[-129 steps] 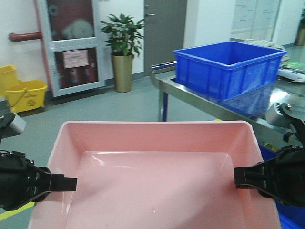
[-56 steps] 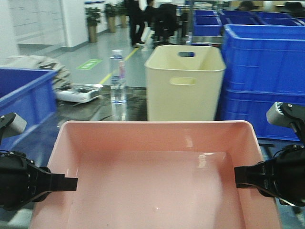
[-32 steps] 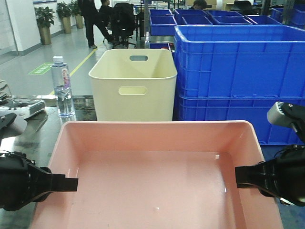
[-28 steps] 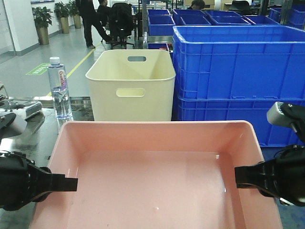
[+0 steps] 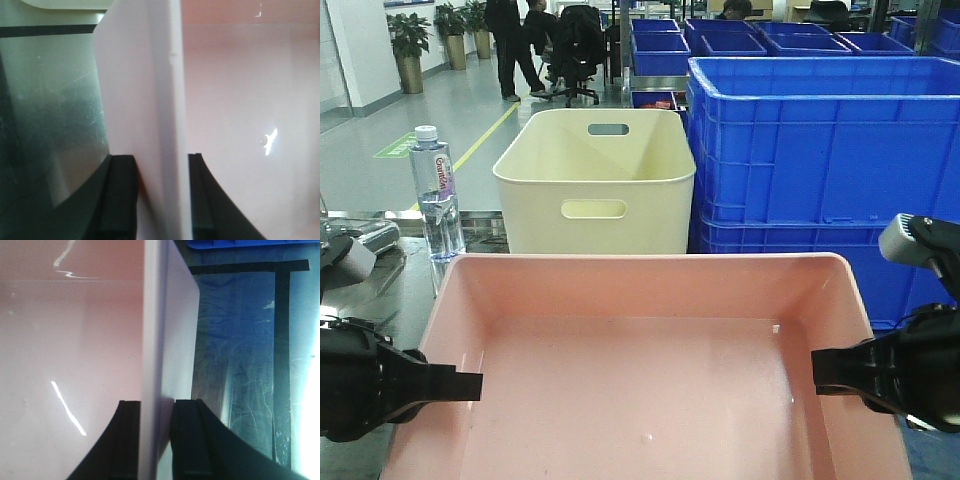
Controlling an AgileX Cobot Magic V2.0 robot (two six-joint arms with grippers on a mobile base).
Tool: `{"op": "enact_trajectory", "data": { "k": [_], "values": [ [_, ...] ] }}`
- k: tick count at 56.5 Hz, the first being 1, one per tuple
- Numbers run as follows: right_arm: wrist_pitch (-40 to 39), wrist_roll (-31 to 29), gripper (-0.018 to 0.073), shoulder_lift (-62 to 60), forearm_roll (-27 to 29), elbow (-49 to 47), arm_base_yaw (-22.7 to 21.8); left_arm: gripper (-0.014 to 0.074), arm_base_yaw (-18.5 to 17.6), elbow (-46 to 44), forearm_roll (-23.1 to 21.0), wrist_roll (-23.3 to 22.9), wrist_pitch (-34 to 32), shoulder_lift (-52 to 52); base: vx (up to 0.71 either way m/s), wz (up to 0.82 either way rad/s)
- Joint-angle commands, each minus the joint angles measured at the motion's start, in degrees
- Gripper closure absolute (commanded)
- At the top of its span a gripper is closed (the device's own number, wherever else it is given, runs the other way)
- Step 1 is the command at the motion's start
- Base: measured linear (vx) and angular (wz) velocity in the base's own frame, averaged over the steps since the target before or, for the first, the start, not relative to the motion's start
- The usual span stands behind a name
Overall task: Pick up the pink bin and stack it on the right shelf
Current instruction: 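Carry the held bin toward the metal shelf beside the cream bin, then lower the pink bin onto the shelf in front of the cream bin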
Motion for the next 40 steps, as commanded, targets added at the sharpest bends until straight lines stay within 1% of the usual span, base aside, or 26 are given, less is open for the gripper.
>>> {"op": "enact_trajectory", "data": {
  "k": [1,40],
  "values": [
    [-5.9,-0.3,0.0568,-1.6,2.6,-1.8,-0.1,0.0598,-0.7,-1.5,-5.2,0.7,0.1,-1.6,0.06,0.01],
    [-6.0,-0.2,0.0568,-1.6,2.7,-1.8,-0.1,0.0598,-0.7,-1.5,-5.3,0.7,-0.5,-1.6,0.01,0.00]
  ]
}}
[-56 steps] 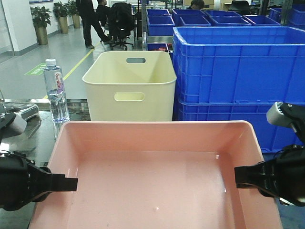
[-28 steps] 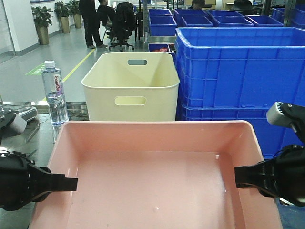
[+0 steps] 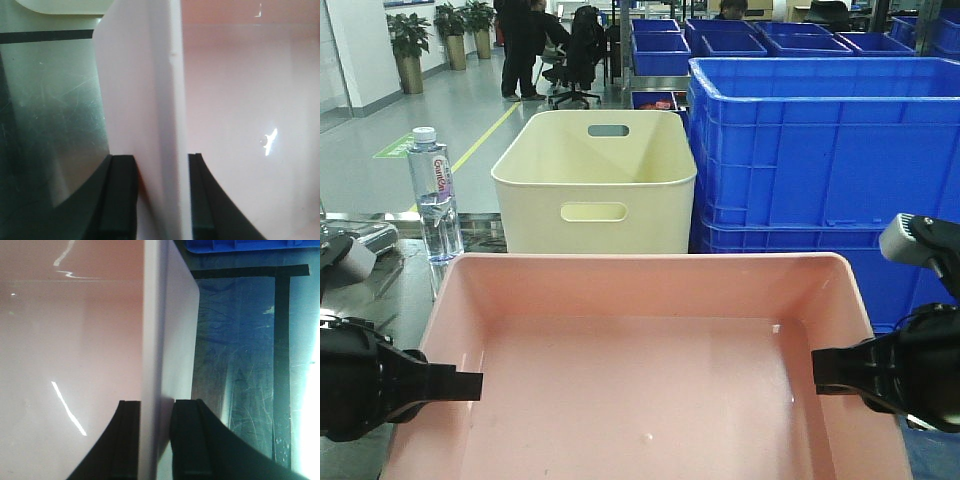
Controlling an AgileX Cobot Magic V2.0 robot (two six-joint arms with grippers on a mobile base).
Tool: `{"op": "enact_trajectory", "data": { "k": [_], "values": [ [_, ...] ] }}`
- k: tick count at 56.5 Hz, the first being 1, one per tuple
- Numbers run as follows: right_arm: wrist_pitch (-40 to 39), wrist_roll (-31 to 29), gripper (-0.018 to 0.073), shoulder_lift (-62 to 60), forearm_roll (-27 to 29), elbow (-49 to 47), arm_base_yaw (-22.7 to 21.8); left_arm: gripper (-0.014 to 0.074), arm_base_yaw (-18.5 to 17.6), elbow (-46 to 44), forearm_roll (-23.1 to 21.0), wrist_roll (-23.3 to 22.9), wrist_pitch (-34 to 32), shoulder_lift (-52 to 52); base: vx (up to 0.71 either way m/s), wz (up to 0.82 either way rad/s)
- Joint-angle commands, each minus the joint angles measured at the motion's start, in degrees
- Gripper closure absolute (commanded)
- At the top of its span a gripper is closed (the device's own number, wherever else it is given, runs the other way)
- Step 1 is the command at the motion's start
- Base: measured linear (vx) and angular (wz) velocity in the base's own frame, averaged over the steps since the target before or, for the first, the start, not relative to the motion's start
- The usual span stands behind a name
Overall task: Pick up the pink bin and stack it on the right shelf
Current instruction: 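Lower the pink bin onto the shelf in front of the cream bin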
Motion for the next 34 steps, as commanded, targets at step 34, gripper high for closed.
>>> {"op": "enact_trajectory", "data": {
  "k": [34],
  "values": [
    [-10.4,-0.2,0.0566,7.5,2.7,-1.8,-0.1,0.0597,-0.6,-1.5,0.0,-3.7,-6.7,3.0,0.00,0.00]
  ]
}}
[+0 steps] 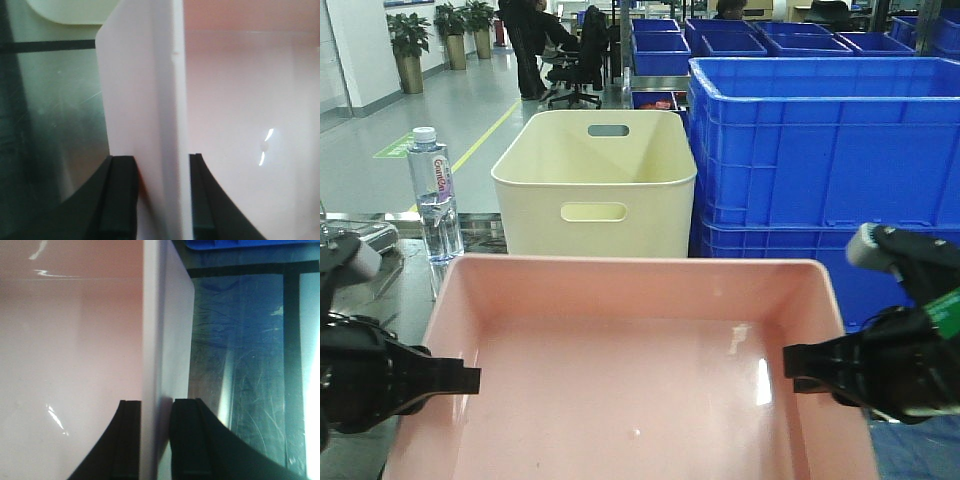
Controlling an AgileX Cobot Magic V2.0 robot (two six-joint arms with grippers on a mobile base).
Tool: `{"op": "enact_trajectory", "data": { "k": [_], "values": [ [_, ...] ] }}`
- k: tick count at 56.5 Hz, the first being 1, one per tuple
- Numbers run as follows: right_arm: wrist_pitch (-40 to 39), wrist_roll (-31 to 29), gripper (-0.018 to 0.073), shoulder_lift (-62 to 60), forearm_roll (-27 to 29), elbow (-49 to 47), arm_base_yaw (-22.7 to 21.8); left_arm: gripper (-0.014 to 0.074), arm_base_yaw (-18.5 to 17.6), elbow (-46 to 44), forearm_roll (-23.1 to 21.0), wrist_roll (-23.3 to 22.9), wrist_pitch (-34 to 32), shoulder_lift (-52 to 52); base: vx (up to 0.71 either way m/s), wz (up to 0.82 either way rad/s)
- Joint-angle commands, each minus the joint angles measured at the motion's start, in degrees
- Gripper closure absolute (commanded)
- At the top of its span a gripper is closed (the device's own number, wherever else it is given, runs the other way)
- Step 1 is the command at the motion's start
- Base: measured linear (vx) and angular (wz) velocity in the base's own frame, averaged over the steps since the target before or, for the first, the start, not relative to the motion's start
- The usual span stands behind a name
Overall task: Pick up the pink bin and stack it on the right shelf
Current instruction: 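Lower the pink bin onto the shelf in front of the cream bin, then open both grippers and raise them away from the bin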
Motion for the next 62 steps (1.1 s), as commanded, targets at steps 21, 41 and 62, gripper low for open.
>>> {"op": "enact_trajectory", "data": {
  "k": [21,41,62],
  "values": [
    [-6.3,-0.2,0.0426,6.0,1.4,-1.8,-0.1,0.0536,-0.4,-1.5,-3.6,-1.0,-3.2,8.0,0.00,0.00],
    [-7.8,-0.2,0.0089,6.0,1.8,-1.8,-0.1,0.0211,-0.4,-1.5,-3.2,2.7,-3.6,7.8,0.00,0.00],
    [-11.9,-0.6,0.0176,-2.9,0.2,-1.5,-0.1,0.0075,-0.4,-1.6,-3.6,9.8,-10.5,-3.3,0.00,0.00]
  ]
}}
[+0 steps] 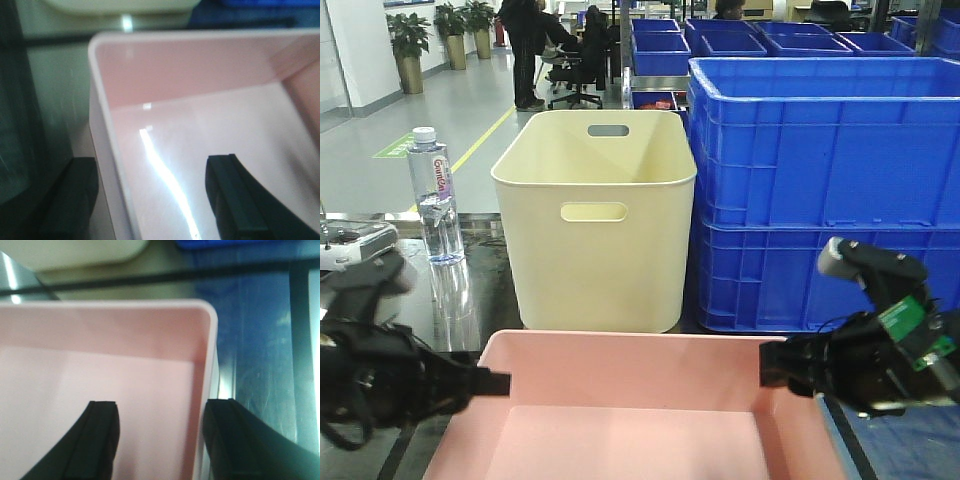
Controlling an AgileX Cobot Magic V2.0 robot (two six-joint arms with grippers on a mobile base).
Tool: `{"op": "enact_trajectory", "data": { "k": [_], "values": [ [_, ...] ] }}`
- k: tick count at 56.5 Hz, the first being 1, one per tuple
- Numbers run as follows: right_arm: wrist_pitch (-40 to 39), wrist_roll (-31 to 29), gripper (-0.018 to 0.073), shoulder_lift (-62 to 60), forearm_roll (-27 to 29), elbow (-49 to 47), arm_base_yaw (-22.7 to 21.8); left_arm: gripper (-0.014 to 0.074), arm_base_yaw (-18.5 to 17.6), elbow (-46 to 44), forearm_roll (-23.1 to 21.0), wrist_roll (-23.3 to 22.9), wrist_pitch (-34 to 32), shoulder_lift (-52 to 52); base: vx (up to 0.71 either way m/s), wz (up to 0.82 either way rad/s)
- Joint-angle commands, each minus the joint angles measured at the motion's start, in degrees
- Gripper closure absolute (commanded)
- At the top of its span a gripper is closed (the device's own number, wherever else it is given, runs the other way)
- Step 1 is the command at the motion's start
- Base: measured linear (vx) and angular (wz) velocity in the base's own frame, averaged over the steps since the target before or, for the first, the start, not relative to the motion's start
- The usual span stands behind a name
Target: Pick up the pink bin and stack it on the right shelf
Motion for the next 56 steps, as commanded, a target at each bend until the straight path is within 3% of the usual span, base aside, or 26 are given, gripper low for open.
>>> {"op": "enact_trajectory", "data": {
  "k": [1,11,18,21,56],
  "values": [
    [-6.5,-0.8,0.0191,-7.7,-1.2,-1.3,-0.1,0.0091,-0.4,-1.6,-2.1,3.8,-5.3,-7.9,0.00,0.00],
    [-6.4,-0.7,0.0405,-21.6,-6.5,4.3,0.1,0.0293,-0.4,-1.6,-1.8,10.4,-7.1,-20.2,0.00,0.00],
    [-7.5,-0.7,0.0568,-28.6,-7.4,9.6,0.1,0.0505,-0.4,-1.6,-1.8,12.0,-6.4,-25.5,0.00,0.00],
    [-8.5,-0.6,0.0574,-31.0,-7.4,11.2,0.1,0.0604,-0.4,-1.6,-1.8,12.0,-6.4,-26.6,0.00,0.00],
    [-6.2,-0.6,0.0572,-36.5,-6.8,12.5,0.1,0.0604,-0.3,-1.5,-0.9,11.9,-5.5,-27.2,0.00,0.00]
  ]
}}
